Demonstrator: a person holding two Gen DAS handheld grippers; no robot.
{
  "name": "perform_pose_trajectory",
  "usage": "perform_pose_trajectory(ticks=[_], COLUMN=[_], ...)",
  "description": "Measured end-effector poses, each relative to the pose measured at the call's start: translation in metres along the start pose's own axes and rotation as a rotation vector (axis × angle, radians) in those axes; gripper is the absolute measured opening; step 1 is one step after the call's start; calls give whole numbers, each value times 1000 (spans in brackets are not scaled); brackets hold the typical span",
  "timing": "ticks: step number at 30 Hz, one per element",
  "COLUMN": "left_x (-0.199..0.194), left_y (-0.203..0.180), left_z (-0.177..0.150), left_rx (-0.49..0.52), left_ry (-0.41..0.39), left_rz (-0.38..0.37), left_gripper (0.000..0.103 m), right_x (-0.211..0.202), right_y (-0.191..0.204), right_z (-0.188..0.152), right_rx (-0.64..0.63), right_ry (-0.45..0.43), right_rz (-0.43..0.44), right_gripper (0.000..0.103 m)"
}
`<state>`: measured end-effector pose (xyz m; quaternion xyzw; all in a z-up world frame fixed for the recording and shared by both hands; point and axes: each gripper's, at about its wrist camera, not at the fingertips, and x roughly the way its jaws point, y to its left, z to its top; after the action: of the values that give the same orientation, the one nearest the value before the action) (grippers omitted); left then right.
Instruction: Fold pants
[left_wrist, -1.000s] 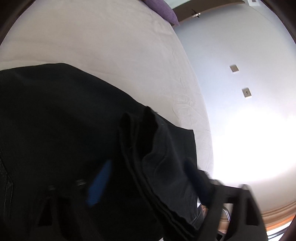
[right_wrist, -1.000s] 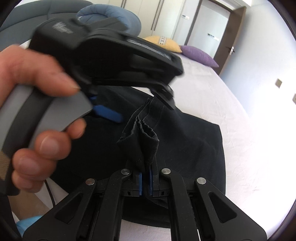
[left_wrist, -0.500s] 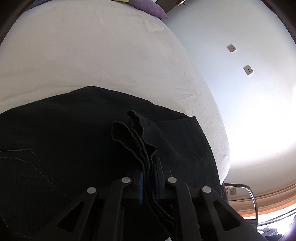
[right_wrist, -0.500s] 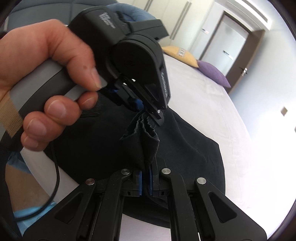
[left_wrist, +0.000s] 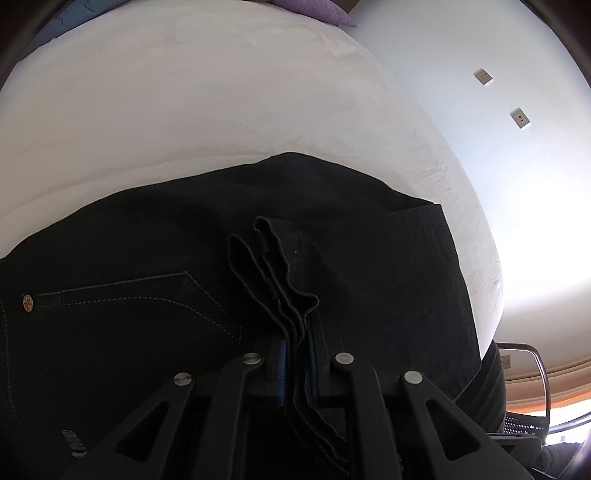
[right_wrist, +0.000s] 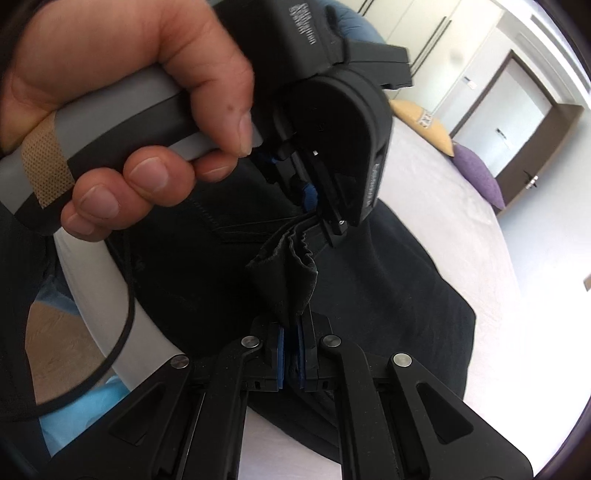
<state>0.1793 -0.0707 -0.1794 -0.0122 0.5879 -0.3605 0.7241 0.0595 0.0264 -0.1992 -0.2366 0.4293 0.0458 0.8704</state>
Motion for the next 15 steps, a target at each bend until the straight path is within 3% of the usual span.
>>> perform_pose_trajectory(ticks=[2, 6, 7, 8, 10, 12, 15], left_x=[2, -1, -4, -5, -15, -24, -32], left_y=[2, 1, -5, -13, -27, -35, -45], left_z=[-2, -9, -10, -10, -13, -15, -19], left_rx=[8, 61, 90, 111, 165, 190, 218], left_ry=[1, -25, -40, -54, -119, -155, -181], left_rz=[32, 105, 154, 213, 401, 448, 495], left_gripper=[20, 27, 36, 56, 76, 77, 77], right_x=[1, 18, 16, 13, 7, -2, -24], right_y=[5, 12, 13, 10, 5, -3, -27], right_z=[-1, -5, -4, -5, -8, -15, -32], right_rx=[-6, 22, 37, 55, 104, 164, 300], right_ry=[14, 80, 76, 72, 62, 46, 0], right_rz=[12, 63, 73, 100, 172, 238, 382], right_gripper=[5, 8, 10, 16, 30, 63, 64])
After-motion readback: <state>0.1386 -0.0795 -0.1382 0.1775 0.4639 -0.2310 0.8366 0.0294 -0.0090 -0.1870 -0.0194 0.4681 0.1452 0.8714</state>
